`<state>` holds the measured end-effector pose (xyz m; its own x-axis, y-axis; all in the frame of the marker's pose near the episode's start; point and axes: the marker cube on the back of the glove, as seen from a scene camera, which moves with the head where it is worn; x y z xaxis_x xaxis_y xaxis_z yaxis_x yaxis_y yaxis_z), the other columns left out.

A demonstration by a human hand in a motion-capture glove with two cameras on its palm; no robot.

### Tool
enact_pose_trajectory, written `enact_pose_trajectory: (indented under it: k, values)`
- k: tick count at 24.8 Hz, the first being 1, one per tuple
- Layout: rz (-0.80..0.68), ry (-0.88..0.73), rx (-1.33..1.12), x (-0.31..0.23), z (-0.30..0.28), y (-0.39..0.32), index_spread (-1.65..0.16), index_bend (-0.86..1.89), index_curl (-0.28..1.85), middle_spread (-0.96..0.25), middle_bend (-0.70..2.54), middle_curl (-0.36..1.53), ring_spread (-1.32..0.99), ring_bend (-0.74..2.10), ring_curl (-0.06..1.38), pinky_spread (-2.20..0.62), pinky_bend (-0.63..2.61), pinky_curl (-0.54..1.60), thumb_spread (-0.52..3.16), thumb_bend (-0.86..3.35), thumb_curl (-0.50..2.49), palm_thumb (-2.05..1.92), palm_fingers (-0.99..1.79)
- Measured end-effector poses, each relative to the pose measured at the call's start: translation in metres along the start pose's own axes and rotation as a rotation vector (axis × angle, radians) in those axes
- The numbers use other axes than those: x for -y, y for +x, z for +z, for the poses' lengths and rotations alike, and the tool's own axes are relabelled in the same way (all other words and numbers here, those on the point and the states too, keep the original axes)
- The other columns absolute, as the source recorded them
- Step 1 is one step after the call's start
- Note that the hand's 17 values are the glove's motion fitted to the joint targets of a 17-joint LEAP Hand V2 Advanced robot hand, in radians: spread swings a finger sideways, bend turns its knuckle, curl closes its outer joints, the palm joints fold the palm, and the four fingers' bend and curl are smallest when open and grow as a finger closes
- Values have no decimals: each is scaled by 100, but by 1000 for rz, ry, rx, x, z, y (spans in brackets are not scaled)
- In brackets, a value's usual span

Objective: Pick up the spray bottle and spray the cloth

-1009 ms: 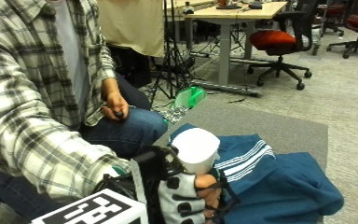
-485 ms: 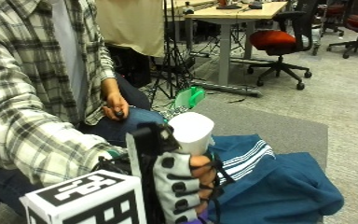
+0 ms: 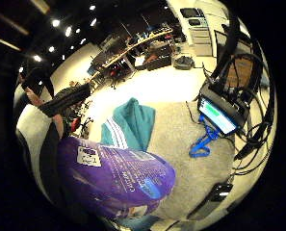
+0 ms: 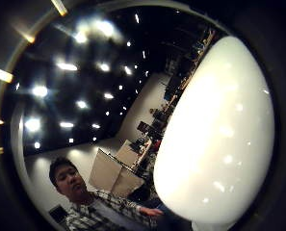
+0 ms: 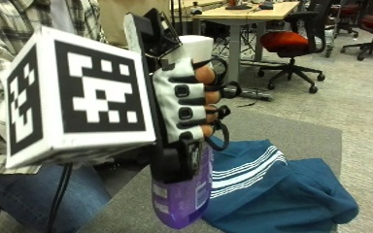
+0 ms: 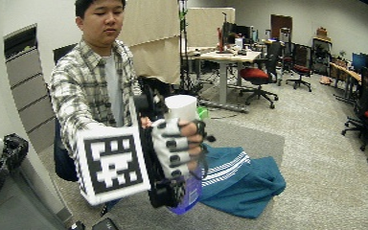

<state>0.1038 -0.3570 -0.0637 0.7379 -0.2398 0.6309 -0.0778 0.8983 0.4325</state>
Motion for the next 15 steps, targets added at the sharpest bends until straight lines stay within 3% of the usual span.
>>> enact_pose_trajectory:
  k: [15]
  values:
    - [-65,-256,-189,1,54,-44,-30,22,51,-16,53,51,-23,57,46,-18,48,35,8,-3,75,105,129]
